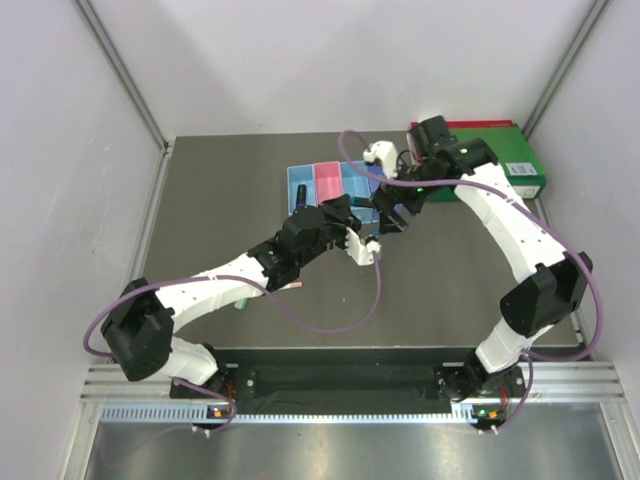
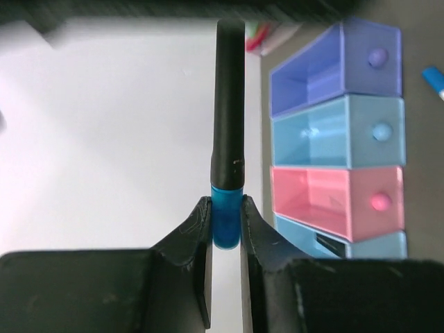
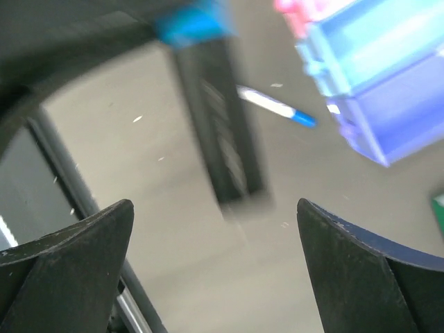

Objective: Sort the stationery into containers
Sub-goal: Place the pen in the storage box.

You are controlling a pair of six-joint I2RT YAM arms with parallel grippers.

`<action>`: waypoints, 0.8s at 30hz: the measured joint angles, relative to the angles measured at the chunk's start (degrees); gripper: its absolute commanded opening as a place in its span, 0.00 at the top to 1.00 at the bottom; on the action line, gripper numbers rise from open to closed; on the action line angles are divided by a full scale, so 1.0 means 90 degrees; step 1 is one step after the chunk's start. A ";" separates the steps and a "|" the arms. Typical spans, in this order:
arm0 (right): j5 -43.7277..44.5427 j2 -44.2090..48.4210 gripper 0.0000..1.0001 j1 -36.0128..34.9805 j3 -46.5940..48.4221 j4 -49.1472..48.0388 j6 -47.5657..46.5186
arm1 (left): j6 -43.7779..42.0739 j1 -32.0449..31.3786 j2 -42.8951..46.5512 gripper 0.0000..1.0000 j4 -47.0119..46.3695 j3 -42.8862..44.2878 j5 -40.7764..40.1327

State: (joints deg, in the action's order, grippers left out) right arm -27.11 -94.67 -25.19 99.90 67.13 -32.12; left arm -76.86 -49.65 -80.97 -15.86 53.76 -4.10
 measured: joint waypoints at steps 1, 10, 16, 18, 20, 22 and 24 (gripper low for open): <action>-0.0022 0.0068 0.00 0.0153 -0.0002 -0.0087 0.0095 | 0.0138 0.0007 0.0012 1.00 0.0092 0.0000 -0.0121; 0.0901 0.1188 0.00 0.1316 -0.0797 -0.1549 0.0877 | 0.1605 0.0158 0.0260 1.00 0.1163 0.0029 -0.0906; 0.1637 0.1362 0.00 0.1316 -0.1316 -0.2195 0.1180 | 0.3636 0.0872 -0.0444 1.00 0.2744 0.1285 -0.1129; 0.1763 0.1362 0.00 0.1316 -0.1443 -0.2280 0.1248 | 0.4357 0.1297 -0.0899 1.00 0.3247 0.2030 -0.1088; 0.1860 0.1362 0.00 0.1316 -0.1552 -0.2341 0.1302 | 0.5243 0.1841 -0.1474 1.00 0.3789 0.2939 -0.0823; 0.1914 0.1362 0.00 0.1316 -0.1605 -0.2387 0.1328 | 0.5892 0.2283 -0.1921 1.00 0.4112 0.3555 -0.0566; 0.1974 0.1362 0.00 0.1316 -0.1642 -0.2433 0.1362 | 0.6594 0.2703 -0.2404 1.00 0.4534 0.4194 -0.0136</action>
State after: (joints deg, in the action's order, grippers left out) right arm -9.34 -82.41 -13.34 85.12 45.23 -19.86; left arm -17.52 -25.32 -102.61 24.95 91.50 -5.32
